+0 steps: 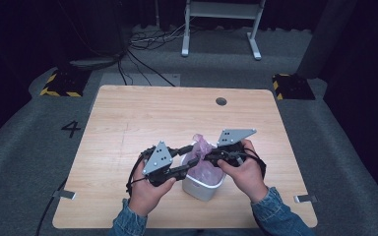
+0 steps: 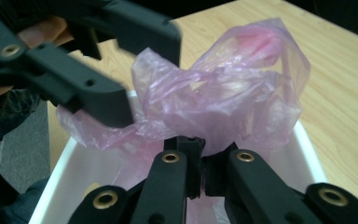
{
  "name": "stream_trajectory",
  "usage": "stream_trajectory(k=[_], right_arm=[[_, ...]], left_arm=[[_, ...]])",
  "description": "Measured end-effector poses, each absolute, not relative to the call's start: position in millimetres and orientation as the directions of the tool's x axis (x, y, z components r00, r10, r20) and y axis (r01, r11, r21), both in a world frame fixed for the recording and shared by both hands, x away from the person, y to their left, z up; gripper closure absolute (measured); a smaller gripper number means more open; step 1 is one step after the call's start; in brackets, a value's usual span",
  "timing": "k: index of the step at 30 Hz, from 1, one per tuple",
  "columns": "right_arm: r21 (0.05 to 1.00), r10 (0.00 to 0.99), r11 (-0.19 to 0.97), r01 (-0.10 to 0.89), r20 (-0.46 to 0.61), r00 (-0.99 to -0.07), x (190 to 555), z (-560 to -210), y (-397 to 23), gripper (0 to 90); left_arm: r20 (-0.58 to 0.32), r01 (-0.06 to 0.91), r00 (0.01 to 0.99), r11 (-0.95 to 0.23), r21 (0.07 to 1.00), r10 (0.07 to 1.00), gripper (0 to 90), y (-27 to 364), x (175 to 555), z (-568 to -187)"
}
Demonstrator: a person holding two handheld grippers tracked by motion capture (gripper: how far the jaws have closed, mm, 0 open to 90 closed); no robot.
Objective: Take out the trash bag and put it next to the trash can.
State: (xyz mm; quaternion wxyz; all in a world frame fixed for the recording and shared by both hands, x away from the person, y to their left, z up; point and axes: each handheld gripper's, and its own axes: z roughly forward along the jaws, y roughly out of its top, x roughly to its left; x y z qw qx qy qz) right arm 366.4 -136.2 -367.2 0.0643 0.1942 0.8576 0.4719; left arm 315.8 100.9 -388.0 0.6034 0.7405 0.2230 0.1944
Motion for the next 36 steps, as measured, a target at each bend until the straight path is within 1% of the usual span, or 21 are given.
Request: stream_trajectory(k=[1, 2, 3, 4, 8, 10, 11, 12, 13, 20, 24, 30, 36], right_arm=[[0.838, 0.394, 0.474, 0.271, 0.073, -0.916, 366.4, -366.5, -137.2, 88.1], [0.838, 0.394, 0.474, 0.271, 0.073, -0.916, 366.4, -366.5, -137.2, 88.1], [0.841, 0.393, 0.469, 0.270, 0.076, -0.917, 366.4, -365.7, -138.3, 88.1], [0.843, 0.394, 0.466, 0.269, 0.074, -0.916, 366.4, -365.0, -139.1, 88.1], [0.851, 0.395, 0.451, 0.268, 0.079, -0.915, 366.9, -365.1, -141.4, 88.0], [0.859, 0.398, 0.436, 0.268, 0.084, -0.914, 367.2, -365.6, -142.3, 88.0], [0.859, 0.398, 0.436, 0.268, 0.084, -0.914, 367.2, -365.6, -142.3, 88.0], [0.866, 0.400, 0.425, 0.262, 0.079, -0.913, 367.3, -363.6, -143.5, 88.0], [0.869, 0.401, 0.421, 0.261, 0.079, -0.912, 367.1, -362.6, -144.0, 88.0], [0.896, 0.406, 0.384, 0.222, 0.052, -0.912, 364.9, -350.1, -148.3, 88.0], [0.910, 0.411, 0.363, 0.199, 0.035, -0.911, 362.0, -341.1, -151.7, 87.9], [0.931, 0.418, 0.326, 0.164, 0.014, -0.908, 359.6, -323.4, -161.4, 87.6], [0.951, 0.426, 0.284, 0.127, -0.006, -0.905, 358.8, -306.3, -170.8, 87.5]], left_arm=[[0.019, 0.096, 0.825, -0.172, 0.980, 0.565, 39.2, 100.9, 315.8, -388.0], [0.029, 0.093, 0.815, -0.180, 0.979, 0.579, 39.2, 104.8, 315.8, -390.4], [0.027, 0.098, 0.810, -0.181, 0.979, 0.586, 32.4, 108.9, 315.7, -392.4], [0.019, 0.104, 0.807, -0.175, 0.979, 0.590, 29.0, 114.5, 315.5, -394.6], [-0.003, 0.134, 0.813, -0.182, 0.974, 0.583, 22.4, 125.3, 313.1, -398.0], [-0.007, 0.165, 0.820, -0.224, 0.960, 0.573, 22.1, 125.3, 312.0, -402.7], [-0.007, 0.165, 0.820, -0.224, 0.960, 0.573, 22.2, 125.3, 312.0, -402.7], [-0.035, 0.176, 0.826, -0.198, 0.964, 0.563, 22.4, 124.4, 312.3, -405.5], [-0.044, 0.183, 0.826, -0.193, 0.964, 0.562, 22.4, 123.9, 312.4, -405.8], [-0.034, 0.177, 0.819, -0.196, 0.964, 0.572, 22.7, 122.2, 312.1, -405.9], [-0.016, 0.169, 0.813, -0.209, 0.963, 0.582, 24.6, 122.6, 311.6, -404.2], [-0.024, 0.161, 0.801, -0.176, 0.971, 0.599, 24.9, 132.8, 309.3, -397.9], [-0.017, 0.163, 0.778, -0.176, 0.971, 0.628, 24.8, 147.2, 305.4, -394.8]])
